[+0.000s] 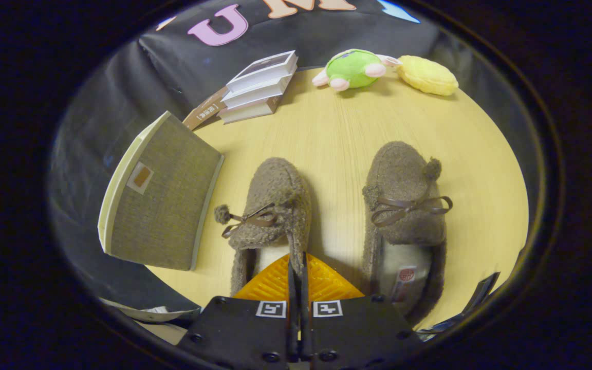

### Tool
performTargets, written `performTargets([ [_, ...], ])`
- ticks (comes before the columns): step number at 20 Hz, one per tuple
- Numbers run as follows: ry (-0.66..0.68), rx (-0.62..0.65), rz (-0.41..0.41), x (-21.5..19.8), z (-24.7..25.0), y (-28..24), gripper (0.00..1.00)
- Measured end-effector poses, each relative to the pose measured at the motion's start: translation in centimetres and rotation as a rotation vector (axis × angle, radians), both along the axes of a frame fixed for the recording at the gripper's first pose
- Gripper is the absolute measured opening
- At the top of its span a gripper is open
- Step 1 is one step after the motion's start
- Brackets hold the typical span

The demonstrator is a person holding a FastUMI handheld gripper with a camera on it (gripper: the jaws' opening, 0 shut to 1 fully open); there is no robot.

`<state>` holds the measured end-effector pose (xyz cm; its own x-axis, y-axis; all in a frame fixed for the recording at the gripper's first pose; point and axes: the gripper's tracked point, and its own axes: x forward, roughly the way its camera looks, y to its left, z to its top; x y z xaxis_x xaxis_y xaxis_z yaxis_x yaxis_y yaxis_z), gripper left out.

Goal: Open the storage box then place both shoes into the box .Put the left shoe in first, then the right shoe, with the right side of both shoes facing outward in a uniform manner.

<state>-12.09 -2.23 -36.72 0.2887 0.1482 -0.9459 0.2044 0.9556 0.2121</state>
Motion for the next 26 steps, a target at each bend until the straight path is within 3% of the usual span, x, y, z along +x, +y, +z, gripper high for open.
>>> performTargets([
  [8,-0.025,0.066,-0.091,1.7,3.3,3.1,0.05],
  [16,-0.152,0.107,-0.169,7.0,10.4,6.7,0.05],
  [21,-0.223,0.192,-0.146,10.1,14.0,11.1,0.05],
  [26,-0.233,0.238,-0.104,12.0,14.5,15.2,0.05],
])
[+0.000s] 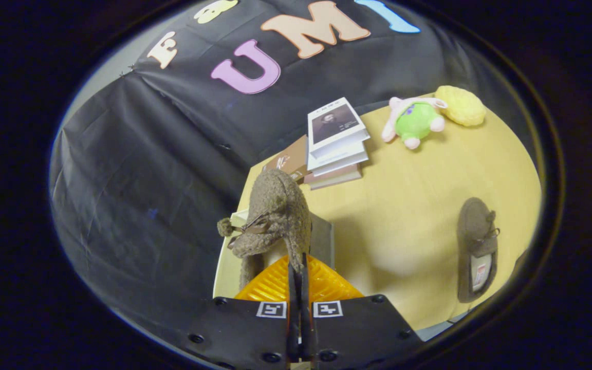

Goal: Open the storage box then place both shoes into the box .Put the left shoe in first, then the right shoe, with the right side of both shoes facing outward in a uniform manner.

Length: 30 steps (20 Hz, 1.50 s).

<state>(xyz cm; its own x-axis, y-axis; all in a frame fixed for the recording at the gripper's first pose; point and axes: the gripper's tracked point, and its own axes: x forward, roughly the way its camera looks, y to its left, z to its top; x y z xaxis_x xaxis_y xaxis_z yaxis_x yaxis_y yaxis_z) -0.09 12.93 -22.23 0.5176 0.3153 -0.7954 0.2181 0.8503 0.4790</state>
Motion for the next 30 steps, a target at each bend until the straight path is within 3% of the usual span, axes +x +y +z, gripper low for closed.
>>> performTargets([
  [4,0.015,0.038,0.026,1.4,-0.3,3.9,0.05],
  [8,0.021,0.016,0.002,2.5,-1.9,6.9,0.05],
  [14,0.056,-0.013,0.038,2.6,-4.5,10.7,0.05],
  [25,0.174,-0.041,-0.038,2.1,-9.8,14.3,0.05],
  [30,0.222,-0.046,-0.01,1.1,-11.5,15.3,0.05],
])
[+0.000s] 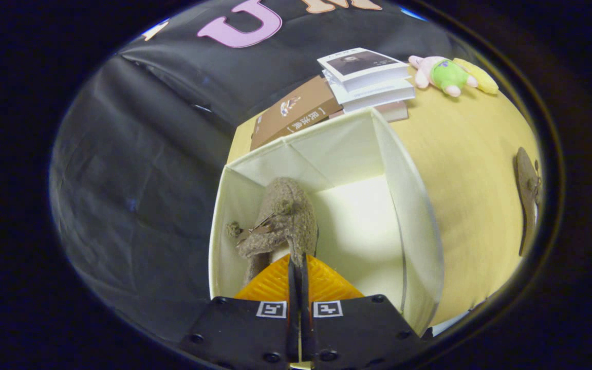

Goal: Open the storage box then place both shoes into the box .Put the left shoe in first, then the right shoe, with the right side of both shoes facing outward in a uniform manner.

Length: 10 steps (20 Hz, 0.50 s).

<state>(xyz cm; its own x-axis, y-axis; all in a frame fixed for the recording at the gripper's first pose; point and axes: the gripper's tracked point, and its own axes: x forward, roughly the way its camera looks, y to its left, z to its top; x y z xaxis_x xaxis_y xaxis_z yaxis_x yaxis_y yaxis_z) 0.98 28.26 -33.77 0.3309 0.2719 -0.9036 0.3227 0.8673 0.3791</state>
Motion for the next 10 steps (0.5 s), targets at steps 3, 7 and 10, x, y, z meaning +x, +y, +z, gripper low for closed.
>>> performTargets([
  [3,0.028,0.028,0.05,-1.0,0.1,1.1,0.13],
  [7,-0.015,0.091,0.118,-1.3,1.1,2.8,0.28],
  [10,-0.08,0.102,0.179,-0.8,2.8,2.6,0.64],
])
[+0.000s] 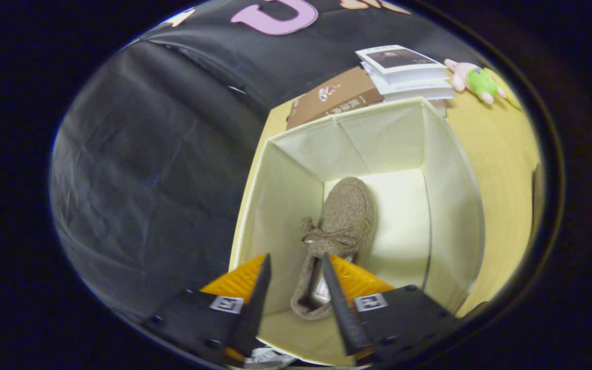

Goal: Open the storage box then place both shoes into the box .Put the left shoe in first, then the right shoe, with the right side of both shoes facing outward in a uniform manner.

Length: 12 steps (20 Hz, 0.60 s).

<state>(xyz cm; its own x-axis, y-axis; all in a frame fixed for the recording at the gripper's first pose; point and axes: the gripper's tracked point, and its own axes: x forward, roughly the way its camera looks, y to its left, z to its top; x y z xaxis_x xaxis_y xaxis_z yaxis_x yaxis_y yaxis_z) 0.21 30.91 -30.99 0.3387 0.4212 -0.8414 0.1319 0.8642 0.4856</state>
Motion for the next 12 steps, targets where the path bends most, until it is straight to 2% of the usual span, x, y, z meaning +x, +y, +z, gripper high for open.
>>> performTargets([
  [1,-0.026,0.0,0.017,0.3,-0.5,0.1,0.76],
  [3,-0.077,0.003,0.039,0.4,2.0,-0.9,1.0],
  [7,-0.207,-0.003,0.089,0.9,5.1,-3.5,1.0],
  [12,-0.371,-0.072,0.148,0.9,8.4,-8.5,1.0],
])
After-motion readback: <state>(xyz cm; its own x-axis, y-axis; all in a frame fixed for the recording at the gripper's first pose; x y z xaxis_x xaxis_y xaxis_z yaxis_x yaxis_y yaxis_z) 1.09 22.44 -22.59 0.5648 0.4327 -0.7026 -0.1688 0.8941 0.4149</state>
